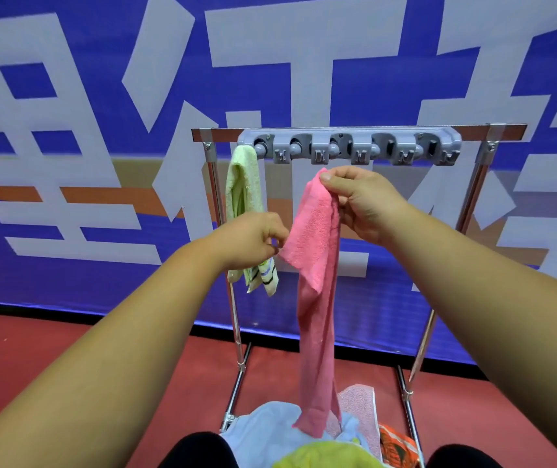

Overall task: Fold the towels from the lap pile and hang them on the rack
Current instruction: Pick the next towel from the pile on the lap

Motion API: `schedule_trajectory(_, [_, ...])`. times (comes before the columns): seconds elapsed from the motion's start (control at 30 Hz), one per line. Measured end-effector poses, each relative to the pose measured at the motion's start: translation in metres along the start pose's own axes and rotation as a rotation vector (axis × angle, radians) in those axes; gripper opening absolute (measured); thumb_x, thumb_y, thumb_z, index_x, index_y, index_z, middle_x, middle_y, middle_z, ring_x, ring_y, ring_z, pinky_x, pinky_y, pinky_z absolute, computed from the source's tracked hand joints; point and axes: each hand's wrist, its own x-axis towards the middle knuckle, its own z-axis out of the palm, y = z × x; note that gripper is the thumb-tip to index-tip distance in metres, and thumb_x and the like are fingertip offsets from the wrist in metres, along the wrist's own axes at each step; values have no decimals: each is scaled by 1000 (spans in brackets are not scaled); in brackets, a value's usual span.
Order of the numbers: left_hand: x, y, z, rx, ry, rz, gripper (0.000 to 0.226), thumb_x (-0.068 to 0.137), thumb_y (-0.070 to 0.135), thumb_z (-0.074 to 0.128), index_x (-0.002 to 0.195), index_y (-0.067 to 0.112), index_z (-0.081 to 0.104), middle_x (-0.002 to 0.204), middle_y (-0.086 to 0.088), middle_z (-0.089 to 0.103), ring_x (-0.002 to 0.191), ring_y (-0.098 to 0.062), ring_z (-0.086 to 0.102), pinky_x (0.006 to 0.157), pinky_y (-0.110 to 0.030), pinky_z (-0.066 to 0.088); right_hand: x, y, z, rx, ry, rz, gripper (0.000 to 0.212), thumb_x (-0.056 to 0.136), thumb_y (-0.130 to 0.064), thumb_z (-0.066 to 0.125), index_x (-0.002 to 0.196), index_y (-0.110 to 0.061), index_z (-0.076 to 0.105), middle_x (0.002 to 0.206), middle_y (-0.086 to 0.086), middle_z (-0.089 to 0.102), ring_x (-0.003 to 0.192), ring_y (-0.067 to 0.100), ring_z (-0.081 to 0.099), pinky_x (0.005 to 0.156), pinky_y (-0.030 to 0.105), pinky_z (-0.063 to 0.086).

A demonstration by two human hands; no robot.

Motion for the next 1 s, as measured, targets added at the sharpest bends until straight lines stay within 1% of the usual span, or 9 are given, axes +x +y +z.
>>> schedule_trajectory(0.13, [-16,-4,3,-193,-61,-168,4,90,25,69,87,27,67,84,9,66,77,-16,64,77,-41,56,3,-1,-7,-87,64,-14,9,101,-22,72,93,-20,68,72,1,62,56,14,52,54,28,44])
schedule_trajectory(0.23, [-15,-5,-6,-381,118,-240,31,98,47,72,82,21,66,77,6,65,73,-12,62,76,-37,57,0,-2,-14,-184,143,-44,16,102,-25,71,87,-25,65,71,-5,58,48,9,46,47,21,38])
schedule_trajectory(0.3, [-12,-4,-14,-521,246,-269,35,98,40,75,85,9,66,81,-2,71,79,-14,71,83,-41,65,-2,-3,-21,-254,185,-68,17,102,-28,71,87,-26,64,72,-9,59,46,5,44,45,18,36])
schedule_trajectory(0.4, [-5,0,-27,-605,361,-301,33,89,27,86,87,1,65,77,-6,73,73,-16,73,79,-38,65,-5,-5,-31,-333,226,-114,12,103,-27,70,91,-27,65,79,-11,61,51,3,46,47,19,36])
schedule_trajectory(0.6, [8,10,-40,-623,447,-314,25,82,18,91,81,17,66,72,6,69,69,-8,71,74,-31,64,-6,-7,-42,-396,257,-254,2,102,-21,69,102,-23,70,73,-13,57,54,-1,46,58,24,39])
schedule_trajectory(0.7, [12,12,-43,-650,497,-305,22,84,13,90,91,15,69,77,3,68,71,-6,68,76,-30,64,-4,-6,-44,-346,237,-276,16,101,-20,71,116,-26,74,75,-10,56,65,8,52,62,31,49])
schedule_trajectory(0.8, [15,12,-44,-694,523,-328,31,87,12,87,114,15,73,85,6,67,78,-4,70,78,-26,64,-1,-3,-44,-335,272,-253,33,101,-15,72,133,-23,71,87,-3,64,80,13,64,74,38,65])
schedule_trajectory(0.9, [17,13,-45,-660,531,-326,32,90,14,84,121,18,77,99,2,72,92,-11,73,78,-19,62,3,1,-39,-414,355,-232,20,98,-16,75,117,-18,79,98,3,76,87,22,74,84,49,66])
schedule_trajectory(1.0, [18,12,-47,-640,557,-332,21,93,16,81,114,20,81,100,4,76,90,-8,73,74,-16,60,4,1,-33,-468,399,-226,4,98,-25,73,97,-26,76,94,0,78,84,25,77,77,52,66])
